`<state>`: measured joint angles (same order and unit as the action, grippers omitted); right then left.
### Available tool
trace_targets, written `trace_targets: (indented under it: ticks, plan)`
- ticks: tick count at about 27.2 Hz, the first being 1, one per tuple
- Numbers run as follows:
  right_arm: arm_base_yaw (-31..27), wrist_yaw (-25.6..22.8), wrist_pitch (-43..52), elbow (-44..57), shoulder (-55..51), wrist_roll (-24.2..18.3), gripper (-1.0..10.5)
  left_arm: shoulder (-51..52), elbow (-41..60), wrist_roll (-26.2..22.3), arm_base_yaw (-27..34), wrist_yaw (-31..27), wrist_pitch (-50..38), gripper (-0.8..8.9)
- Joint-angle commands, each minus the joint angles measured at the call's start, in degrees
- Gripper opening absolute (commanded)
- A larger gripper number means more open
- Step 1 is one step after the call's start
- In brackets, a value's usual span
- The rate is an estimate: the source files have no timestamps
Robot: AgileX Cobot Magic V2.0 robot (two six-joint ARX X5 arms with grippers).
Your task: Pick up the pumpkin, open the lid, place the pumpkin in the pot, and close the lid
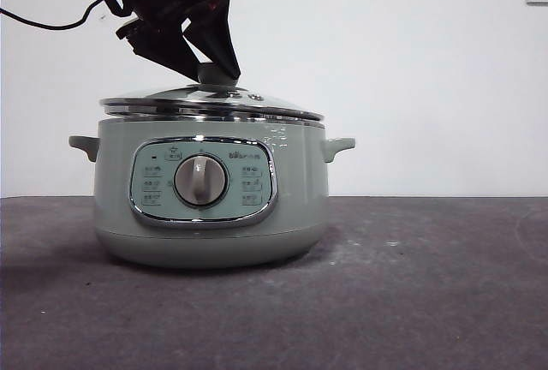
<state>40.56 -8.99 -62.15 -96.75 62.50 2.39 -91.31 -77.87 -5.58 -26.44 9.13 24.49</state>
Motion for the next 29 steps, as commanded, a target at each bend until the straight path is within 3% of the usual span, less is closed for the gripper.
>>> trace_targets:
  ticks: [1, 16, 18, 21, 22, 23, 29]
  plan:
    - [0.13, 0.02, 0.13, 0.04, 0.02, 0.55, 6.0, -0.57, -0.24, -0.63, -0.24, 0.31, -2.08, -0.09]
    - [0.13, 0.07, -0.44, 0.04, 0.02, 0.55, 6.0, -1.46, -0.22, -0.46, -0.57, 0.04, 0.52, 0.07]
    - [0.13, 0.07, -1.01, 0.04, 0.02, 0.55, 6.0, -1.44, -0.22, -0.44, -0.57, 0.07, 0.68, 1.09]
    - [0.13, 0.09, -1.81, 0.04, 0.02, 0.55, 6.0, -1.44, -0.22, -0.42, -0.57, 0.04, 0.72, 4.57]
    - [0.13, 0.09, -1.99, 0.04, 0.02, 0.55, 6.0, -1.44, -0.22, -0.42, -0.57, 0.04, 0.72, 5.33]
    - [0.13, 0.11, -2.25, 0.04, 0.02, 0.57, 6.0, -1.44, -0.22, -0.42, -0.57, 0.04, 0.72, 5.73]
    - [0.13, 5.16, -4.44, 0.04, 0.02, 0.72, 6.0, -1.14, -0.22, -0.42, -0.57, 0.07, 0.7, 5.72]
